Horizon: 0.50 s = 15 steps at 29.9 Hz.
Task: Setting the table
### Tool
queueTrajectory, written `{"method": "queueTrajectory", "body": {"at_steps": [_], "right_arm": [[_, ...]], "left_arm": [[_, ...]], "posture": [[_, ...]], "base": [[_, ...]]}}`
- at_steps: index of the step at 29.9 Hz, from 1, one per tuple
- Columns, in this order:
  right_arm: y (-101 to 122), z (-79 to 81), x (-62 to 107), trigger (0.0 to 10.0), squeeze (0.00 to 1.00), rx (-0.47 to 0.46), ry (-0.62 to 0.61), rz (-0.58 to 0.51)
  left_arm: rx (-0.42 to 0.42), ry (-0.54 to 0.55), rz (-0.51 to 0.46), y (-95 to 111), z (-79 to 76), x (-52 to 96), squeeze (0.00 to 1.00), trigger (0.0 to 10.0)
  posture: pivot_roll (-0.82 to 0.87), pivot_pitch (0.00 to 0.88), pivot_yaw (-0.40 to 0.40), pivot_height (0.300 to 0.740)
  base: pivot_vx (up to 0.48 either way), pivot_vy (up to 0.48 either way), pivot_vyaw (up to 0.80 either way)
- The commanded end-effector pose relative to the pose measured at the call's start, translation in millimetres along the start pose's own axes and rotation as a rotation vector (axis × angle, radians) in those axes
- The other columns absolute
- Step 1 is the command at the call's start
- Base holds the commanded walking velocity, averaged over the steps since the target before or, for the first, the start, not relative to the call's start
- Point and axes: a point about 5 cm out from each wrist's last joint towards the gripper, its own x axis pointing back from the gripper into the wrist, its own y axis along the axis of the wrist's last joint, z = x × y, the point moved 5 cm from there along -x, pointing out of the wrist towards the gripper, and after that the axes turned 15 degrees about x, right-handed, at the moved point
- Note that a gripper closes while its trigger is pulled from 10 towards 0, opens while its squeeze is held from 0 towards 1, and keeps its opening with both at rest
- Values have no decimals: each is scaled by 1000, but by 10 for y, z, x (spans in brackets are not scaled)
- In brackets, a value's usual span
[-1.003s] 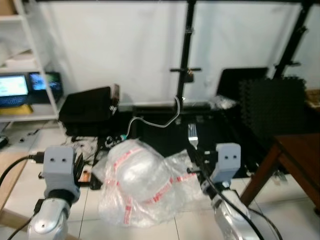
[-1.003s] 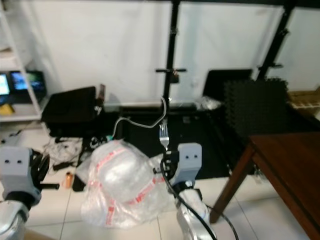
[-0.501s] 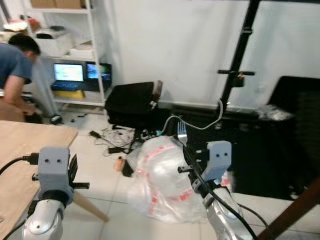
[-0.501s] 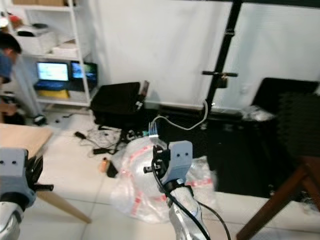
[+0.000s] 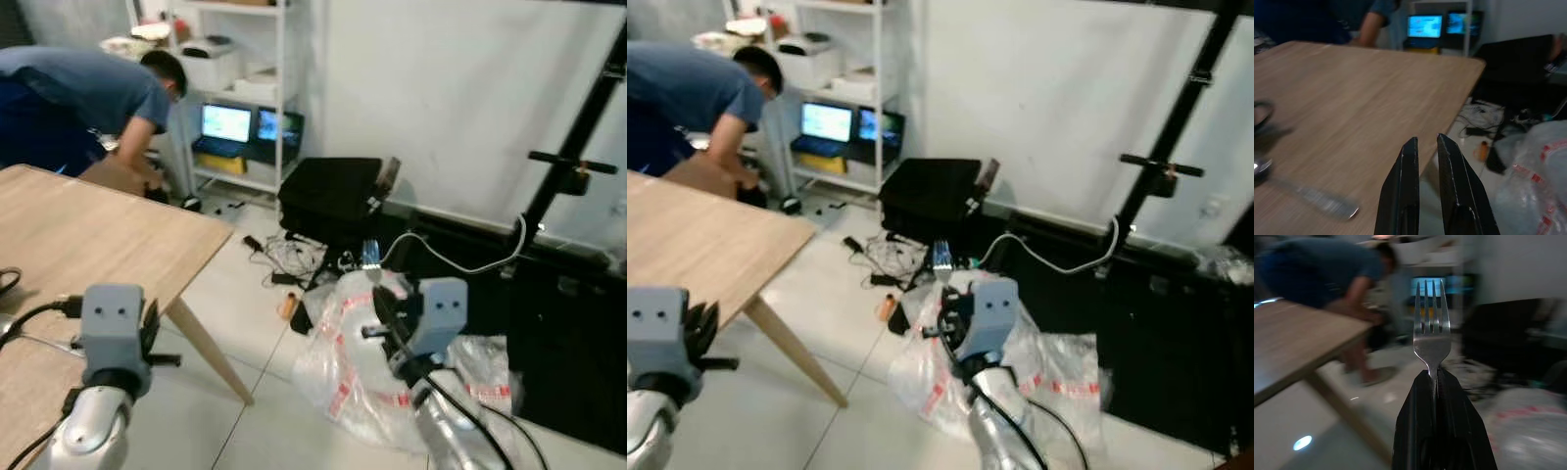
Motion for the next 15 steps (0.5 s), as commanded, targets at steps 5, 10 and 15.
{"method": "queueTrajectory", "body": {"at_steps": [5, 10, 15], "right_arm": [[-44, -4, 37, 10000, 0, -15, 5, 15], [-18, 15, 34, 10000, 0, -22, 15, 7], [-13, 17, 33, 10000, 0, -22, 18, 6]], "left_arm": [[-4, 8, 19, -49, 8, 28, 0, 10000], [-2, 8, 20, -53, 1, 26, 0, 10000], [0, 8, 20, -54, -3, 27, 0, 10000]], "posture": [[106, 121, 57, 740], [106, 121, 55, 740], [105, 121, 55, 740]], "base": [[0, 0, 763], [0, 0, 763], [0, 0, 761]]}}
